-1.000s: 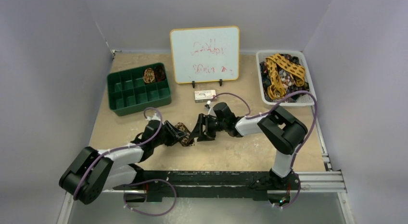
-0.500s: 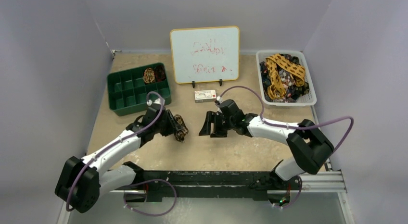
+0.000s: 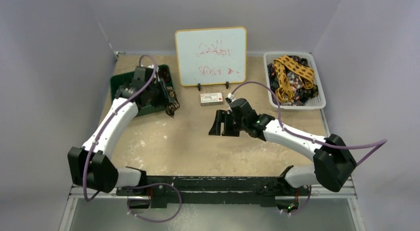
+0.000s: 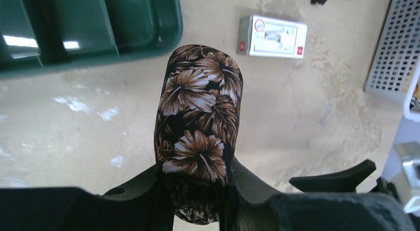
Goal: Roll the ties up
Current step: Place the tie in the storage box, then reset both arms
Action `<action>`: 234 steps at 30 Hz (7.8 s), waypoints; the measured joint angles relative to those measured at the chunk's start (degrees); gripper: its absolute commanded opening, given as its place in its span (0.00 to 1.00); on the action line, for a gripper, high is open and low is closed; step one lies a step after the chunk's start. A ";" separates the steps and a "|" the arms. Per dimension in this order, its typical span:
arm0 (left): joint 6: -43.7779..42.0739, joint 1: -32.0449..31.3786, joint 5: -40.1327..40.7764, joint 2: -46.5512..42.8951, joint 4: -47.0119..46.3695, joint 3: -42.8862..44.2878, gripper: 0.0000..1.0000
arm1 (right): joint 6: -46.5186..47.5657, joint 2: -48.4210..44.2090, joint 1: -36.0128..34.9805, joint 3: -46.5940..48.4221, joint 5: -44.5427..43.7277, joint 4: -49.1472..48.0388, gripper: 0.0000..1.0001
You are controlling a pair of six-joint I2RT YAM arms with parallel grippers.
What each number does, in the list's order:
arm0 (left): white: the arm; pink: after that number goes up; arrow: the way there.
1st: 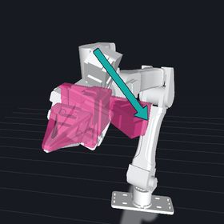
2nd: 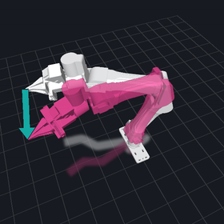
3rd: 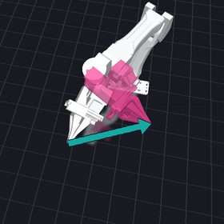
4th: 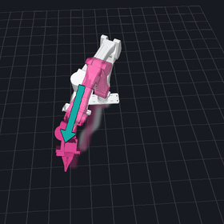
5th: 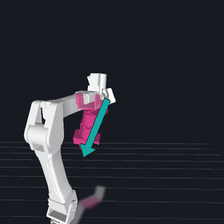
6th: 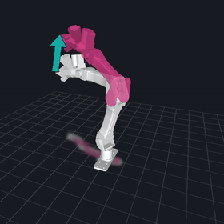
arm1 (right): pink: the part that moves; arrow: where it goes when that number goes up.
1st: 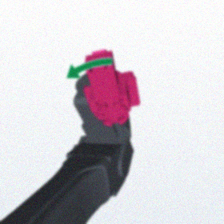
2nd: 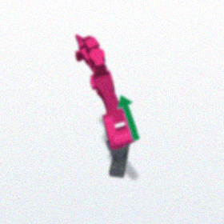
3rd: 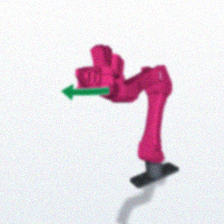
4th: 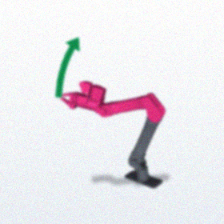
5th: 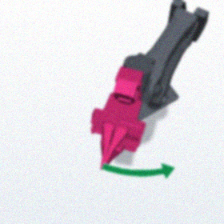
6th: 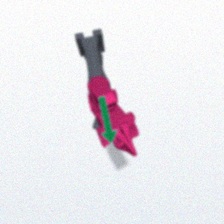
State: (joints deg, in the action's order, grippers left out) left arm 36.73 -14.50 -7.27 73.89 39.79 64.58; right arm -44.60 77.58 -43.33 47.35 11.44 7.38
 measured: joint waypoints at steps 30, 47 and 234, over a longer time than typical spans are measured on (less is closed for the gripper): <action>-7.93 12.98 -10.38 39.04 13.31 35.63 0.20 | 6.10 1.88 0.26 1.18 0.00 3.72 0.75; -9.84 12.94 -7.28 43.63 17.35 37.29 0.20 | 7.17 2.01 0.28 1.60 0.00 3.91 0.75; -10.27 4.68 12.28 -24.26 9.64 -1.70 0.95 | 26.86 -18.86 29.55 13.81 -7.69 20.59 0.99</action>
State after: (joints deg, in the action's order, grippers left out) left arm 26.46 -9.82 5.02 49.63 49.43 62.87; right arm -17.74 58.72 -13.78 61.17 3.75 27.97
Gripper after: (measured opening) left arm 0.947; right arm 0.987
